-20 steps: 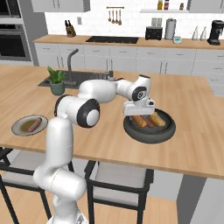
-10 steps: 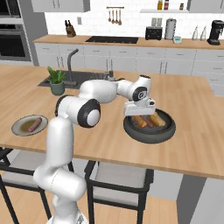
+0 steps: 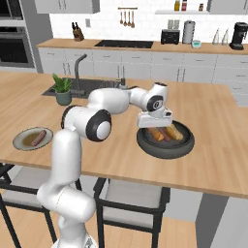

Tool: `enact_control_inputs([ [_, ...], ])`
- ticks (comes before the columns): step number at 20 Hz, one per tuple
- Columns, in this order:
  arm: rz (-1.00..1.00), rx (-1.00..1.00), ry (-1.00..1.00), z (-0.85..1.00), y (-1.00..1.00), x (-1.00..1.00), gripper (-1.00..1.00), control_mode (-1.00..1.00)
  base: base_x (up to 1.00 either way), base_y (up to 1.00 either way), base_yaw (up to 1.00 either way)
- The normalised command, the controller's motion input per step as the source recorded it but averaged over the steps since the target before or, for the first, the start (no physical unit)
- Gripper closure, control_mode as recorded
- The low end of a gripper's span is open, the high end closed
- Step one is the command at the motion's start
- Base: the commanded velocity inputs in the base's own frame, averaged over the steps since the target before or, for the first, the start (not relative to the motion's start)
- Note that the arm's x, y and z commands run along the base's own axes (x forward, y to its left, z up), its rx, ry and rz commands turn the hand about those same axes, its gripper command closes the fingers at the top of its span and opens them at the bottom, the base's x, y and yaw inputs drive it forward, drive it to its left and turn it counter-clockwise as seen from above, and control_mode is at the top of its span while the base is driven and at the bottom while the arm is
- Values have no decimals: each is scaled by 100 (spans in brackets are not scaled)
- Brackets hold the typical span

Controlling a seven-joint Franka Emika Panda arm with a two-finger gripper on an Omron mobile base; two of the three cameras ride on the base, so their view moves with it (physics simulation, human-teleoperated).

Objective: Place one bun and one sausage from the bowl on each plate.

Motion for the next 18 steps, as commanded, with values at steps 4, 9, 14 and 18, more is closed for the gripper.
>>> enact_control_inputs([
  [4, 0, 0, 0, 32, 60, -58, 100, -100, 0, 0, 0],
  [9, -5, 0, 2, 22, 100, -44, 100, -100, 0, 0, 0],
  [14, -15, 0, 1, 23, 100, -25, 100, -100, 0, 0, 0],
  [18, -21, 0, 0, 14, 100, -23, 100, -100, 0, 0, 0],
])
